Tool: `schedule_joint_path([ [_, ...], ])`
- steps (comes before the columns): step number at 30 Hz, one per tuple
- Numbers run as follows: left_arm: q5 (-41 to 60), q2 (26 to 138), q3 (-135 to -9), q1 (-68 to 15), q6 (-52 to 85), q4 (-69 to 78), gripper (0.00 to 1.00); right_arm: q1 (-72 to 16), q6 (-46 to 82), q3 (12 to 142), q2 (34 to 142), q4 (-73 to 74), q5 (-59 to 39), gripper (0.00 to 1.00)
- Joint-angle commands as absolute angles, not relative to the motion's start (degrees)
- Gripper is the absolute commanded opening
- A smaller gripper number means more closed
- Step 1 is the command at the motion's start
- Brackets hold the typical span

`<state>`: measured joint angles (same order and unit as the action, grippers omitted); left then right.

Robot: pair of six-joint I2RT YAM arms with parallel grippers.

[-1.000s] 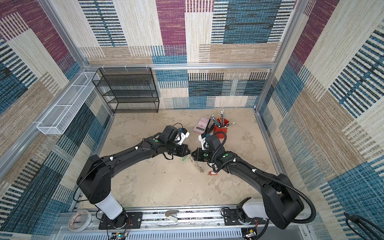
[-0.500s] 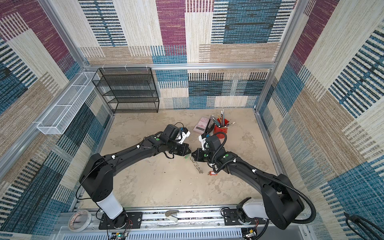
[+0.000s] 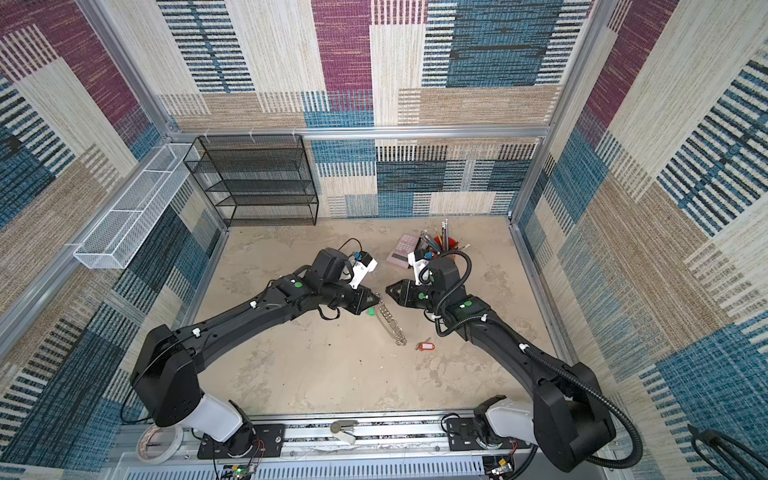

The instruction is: Put the keys on the keyring

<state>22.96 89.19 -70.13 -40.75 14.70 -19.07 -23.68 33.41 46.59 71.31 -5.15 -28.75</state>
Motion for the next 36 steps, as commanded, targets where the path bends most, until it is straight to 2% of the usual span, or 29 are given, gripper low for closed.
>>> schedule_joint_path([
  [1, 25.0, 86.6, -68.9, -40.4, 8.1, -14.9, 0.00, -22.8, 31.2, 48.2, 71.1, -3.5, -31.3, 0.31],
  [6, 28.8, 81.3, -64.1, -39.7, 2.9, -6.6, 0.00, -20.9, 31.6, 48.7, 71.7, -1.0, -34.3, 0.32],
  [12, 25.4, 76.8, -57.0, -38.9, 1.9, 7.2, 0.00, -21.3, 33.5, 45.5, 71.6, 4.4, -40.1, 0.32],
  [19, 23.5, 77.8, -53.9, -37.7, 3.8, 15.9, 0.00, -25.7, 33.6, 40.0, 67.9, 7.1, -40.9, 0.21],
  [23, 23.6, 78.9, -52.8, -36.6, 6.0, 19.9, 0.00, -28.6, 34.4, 38.3, 67.0, 9.3, -39.7, 0.20],
  [31, 37.4, 80.3, -49.6, -32.5, 13.2, 32.5, 0.00, -27.9, 35.4, 39.4, 69.0, 10.7, -36.8, 0.21],
  [36, 47.7, 83.0, -48.3, -29.1, 22.0, 44.8, 0.00, -23.6, 33.6, 41.3, 66.2, 7.6, -37.3, 0.26],
])
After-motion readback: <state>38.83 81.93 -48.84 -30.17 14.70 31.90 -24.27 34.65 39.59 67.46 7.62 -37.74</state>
